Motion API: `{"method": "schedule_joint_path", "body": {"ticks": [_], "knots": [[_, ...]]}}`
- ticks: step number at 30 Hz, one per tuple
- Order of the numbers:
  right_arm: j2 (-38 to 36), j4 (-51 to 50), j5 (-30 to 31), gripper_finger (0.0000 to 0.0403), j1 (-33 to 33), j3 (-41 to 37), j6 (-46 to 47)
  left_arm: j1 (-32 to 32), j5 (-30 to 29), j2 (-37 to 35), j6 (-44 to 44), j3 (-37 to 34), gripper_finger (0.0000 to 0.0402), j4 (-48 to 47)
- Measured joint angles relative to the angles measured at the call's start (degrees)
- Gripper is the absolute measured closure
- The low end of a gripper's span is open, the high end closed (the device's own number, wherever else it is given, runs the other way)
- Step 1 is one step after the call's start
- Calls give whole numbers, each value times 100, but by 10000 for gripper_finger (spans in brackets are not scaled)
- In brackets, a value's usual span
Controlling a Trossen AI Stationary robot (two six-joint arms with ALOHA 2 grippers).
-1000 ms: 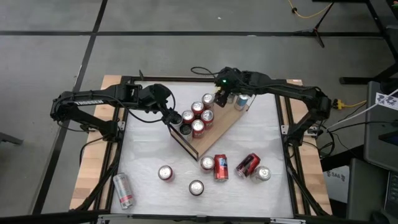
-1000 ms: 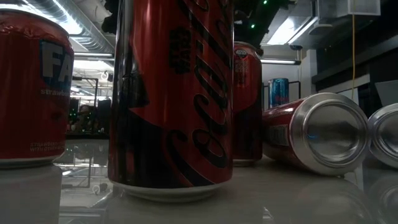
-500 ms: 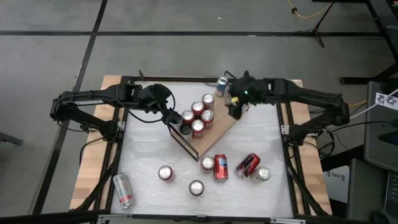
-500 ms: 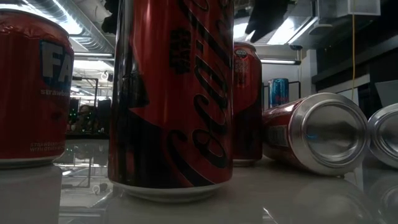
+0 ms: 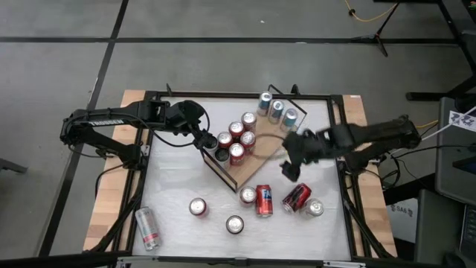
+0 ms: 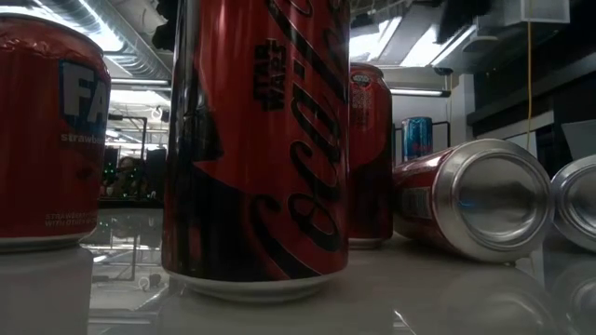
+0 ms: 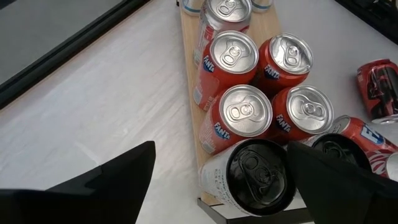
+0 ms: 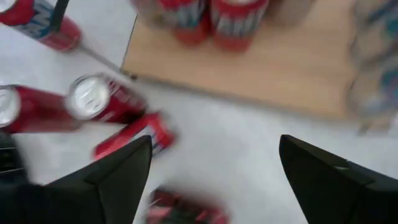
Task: Place canned beverage on shelf
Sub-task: Put the red silver soda can on the shelf
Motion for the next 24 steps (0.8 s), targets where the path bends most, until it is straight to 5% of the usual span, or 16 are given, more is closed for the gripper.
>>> {"method": "schedule_joint_path", "body": {"ticks": [7, 24], "knots": [[4, -672, 129, 61, 1364, -2, 2518, 0, 0, 0, 0, -1, 48, 0], [361, -1498, 288, 61, 3618, -4, 5327, 1, -5, 0, 0, -1, 48, -1]]}}
